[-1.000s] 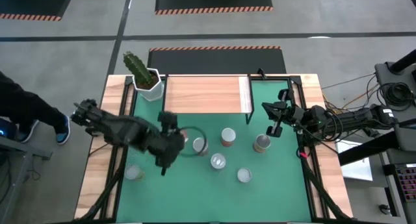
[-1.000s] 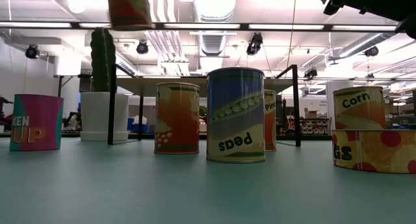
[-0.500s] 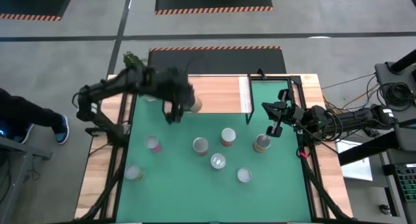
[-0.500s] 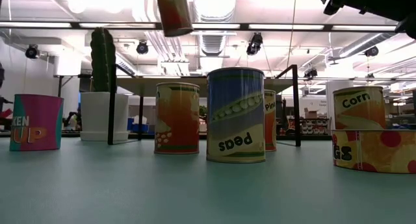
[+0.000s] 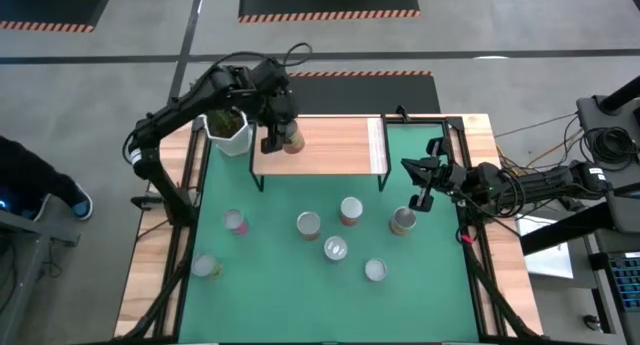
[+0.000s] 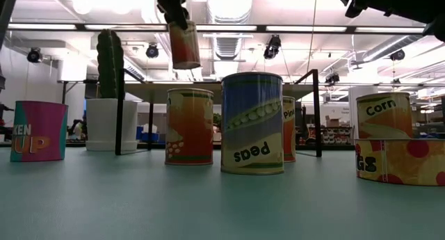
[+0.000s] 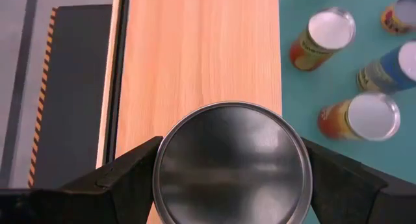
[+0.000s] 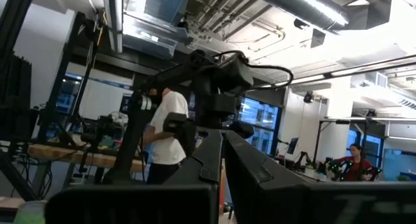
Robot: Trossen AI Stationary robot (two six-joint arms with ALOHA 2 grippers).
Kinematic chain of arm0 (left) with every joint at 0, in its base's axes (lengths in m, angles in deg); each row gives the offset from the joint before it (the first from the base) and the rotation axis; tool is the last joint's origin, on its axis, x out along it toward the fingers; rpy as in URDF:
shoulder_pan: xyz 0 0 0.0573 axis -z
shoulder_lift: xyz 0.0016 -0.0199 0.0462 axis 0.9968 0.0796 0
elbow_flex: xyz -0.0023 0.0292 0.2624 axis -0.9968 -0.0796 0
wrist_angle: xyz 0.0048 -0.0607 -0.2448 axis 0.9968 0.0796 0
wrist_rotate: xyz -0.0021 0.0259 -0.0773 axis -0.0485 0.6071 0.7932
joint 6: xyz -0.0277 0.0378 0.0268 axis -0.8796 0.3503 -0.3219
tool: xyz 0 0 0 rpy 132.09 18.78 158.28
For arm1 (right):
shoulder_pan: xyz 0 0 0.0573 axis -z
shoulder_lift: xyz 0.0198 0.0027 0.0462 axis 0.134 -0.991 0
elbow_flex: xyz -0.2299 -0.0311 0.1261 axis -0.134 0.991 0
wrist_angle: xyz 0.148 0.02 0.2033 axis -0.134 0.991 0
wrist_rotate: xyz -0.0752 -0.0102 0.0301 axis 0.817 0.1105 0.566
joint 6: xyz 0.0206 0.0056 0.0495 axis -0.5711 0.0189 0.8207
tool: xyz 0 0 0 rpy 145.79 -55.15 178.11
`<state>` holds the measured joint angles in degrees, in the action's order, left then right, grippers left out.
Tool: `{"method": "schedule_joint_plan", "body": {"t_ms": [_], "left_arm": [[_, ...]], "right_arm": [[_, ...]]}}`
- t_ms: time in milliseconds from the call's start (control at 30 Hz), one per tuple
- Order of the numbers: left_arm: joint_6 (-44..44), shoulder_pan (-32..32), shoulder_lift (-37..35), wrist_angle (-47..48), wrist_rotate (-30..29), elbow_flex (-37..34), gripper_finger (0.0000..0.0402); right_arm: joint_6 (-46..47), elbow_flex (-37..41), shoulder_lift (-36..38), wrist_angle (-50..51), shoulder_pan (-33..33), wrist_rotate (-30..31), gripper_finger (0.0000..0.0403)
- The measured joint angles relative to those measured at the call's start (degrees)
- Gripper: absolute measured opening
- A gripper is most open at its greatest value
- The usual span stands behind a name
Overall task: Pick and place cans onto a shelf
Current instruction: Put the canned green beans on the shelf
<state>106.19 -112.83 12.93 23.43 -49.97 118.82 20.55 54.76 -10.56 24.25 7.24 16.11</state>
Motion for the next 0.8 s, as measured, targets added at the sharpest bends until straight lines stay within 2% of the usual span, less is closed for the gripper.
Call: {"method": "schedule_joint_plan", "body": {"t_ms": [267,800], "left_arm": [[2.5,0.0,1.3,1.7,0.1,-0.2,0.0302],[3.4,-0.1,1.4,0.3,-0.1,-5.9,0.0303]], "right_arm": [[0.1,0.0,0.0,0.2,0.0,0.0,0.0009],[0.1,0.0,0.0,0.3,0.0,0.0,0.0009]]}}
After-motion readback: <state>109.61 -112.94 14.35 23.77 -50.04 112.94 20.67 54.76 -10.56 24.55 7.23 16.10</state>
